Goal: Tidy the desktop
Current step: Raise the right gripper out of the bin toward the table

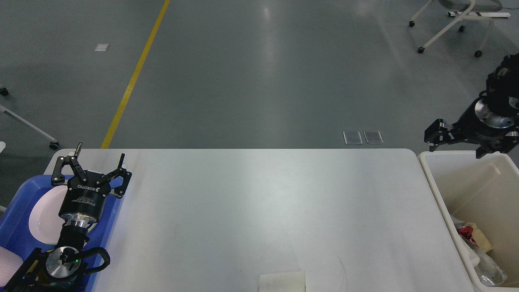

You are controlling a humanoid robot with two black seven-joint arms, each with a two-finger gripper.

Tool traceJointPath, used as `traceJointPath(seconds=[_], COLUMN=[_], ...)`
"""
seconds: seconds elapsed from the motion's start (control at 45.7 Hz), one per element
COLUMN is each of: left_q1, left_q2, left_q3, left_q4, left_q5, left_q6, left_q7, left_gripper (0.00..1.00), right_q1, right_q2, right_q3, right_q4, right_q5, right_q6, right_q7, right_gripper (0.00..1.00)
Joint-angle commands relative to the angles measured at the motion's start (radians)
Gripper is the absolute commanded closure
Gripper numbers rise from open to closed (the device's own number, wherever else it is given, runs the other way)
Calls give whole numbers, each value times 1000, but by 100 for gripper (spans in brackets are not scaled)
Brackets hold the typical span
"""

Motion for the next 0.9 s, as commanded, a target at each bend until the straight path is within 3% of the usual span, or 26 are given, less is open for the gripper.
traceJointPath(seconds=[0.0,0.394,0.876], left_q1=[0,0,0], left_q2=[0,0,0], left_q3=[0,0,-1], left_q4=[0,0,0], left_q5=[0,0,0], left_q6=[0,0,0], left_q7=[0,-2,0], left_gripper=[4,4,4], right_q1=[203,683,696], right_q2=[82,139,156], right_q3=[-30,-37,-57], right_q4=[167,633,656], right_q5=[10,230,252], right_q6=[106,100,78], right_q7=[0,-2,0], right_gripper=[0,0,0])
